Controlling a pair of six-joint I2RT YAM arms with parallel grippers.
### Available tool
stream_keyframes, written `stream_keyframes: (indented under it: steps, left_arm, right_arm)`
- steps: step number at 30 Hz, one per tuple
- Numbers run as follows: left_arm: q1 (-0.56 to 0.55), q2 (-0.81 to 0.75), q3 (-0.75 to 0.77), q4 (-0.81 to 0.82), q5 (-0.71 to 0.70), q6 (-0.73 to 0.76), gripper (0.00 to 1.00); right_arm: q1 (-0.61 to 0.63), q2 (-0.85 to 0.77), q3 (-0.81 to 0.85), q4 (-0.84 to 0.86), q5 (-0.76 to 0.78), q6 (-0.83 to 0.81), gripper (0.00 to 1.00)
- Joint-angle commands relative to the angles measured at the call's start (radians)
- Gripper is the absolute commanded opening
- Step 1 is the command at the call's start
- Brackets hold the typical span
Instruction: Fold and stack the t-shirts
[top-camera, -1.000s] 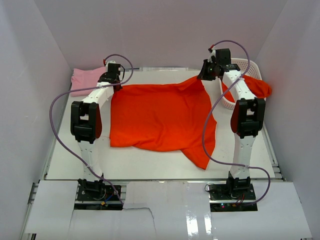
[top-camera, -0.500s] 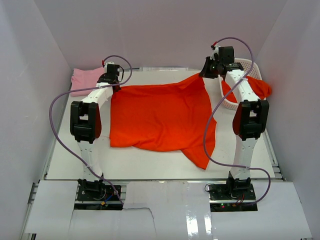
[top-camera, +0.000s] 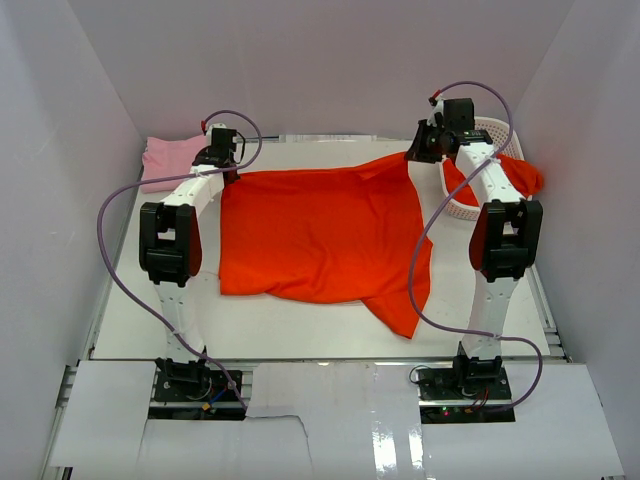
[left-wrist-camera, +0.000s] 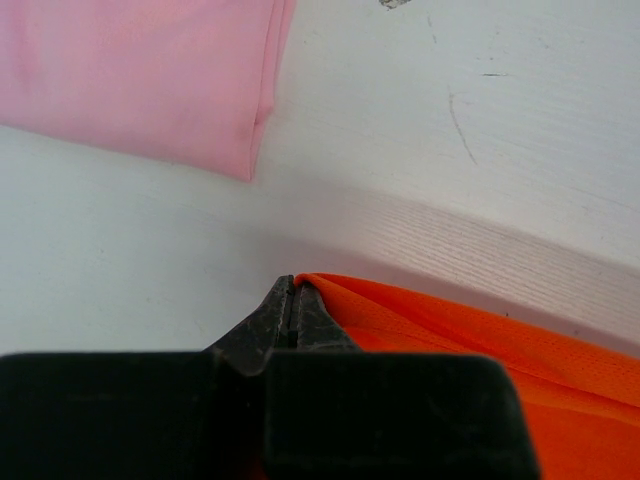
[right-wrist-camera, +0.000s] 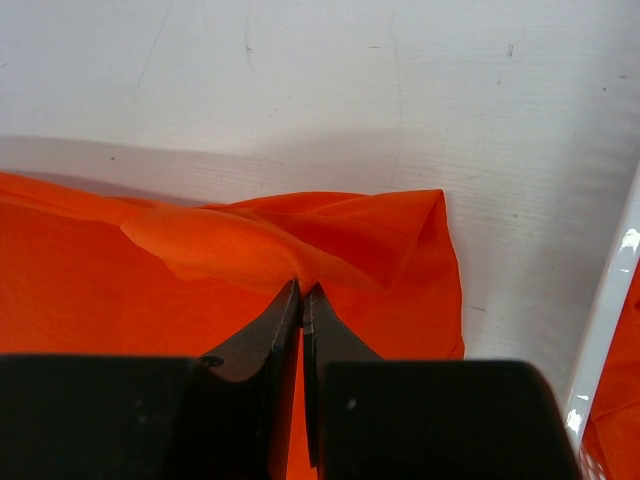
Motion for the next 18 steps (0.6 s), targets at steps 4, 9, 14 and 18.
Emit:
stream_keyframes:
  steps: [4,9,14,18]
  left_arm:
    - [0.014,-0.022,-0.011,0.012,-0.006,-0.003,0.00]
    - [0.014,-0.032,-0.026,0.012,-0.001,-0.011,0.00]
    - [0.014,-0.051,-0.046,0.015,-0.001,-0.017,0.00]
    - [0.014,-0.069,-0.064,0.021,0.005,-0.020,0.00]
  right_arm:
    - [-0.006,-0.083,-0.016,0.035,0.003,-0.013,0.08]
    - [-0.006,-0.111,-0.059,0.055,0.006,-0.013,0.08]
    - [-0.007,-0.138,-0.096,0.063,0.014,-0.013,0.08]
    - [-0.006,-0.173,-0.141,0.076,0.015,-0.013,0.08]
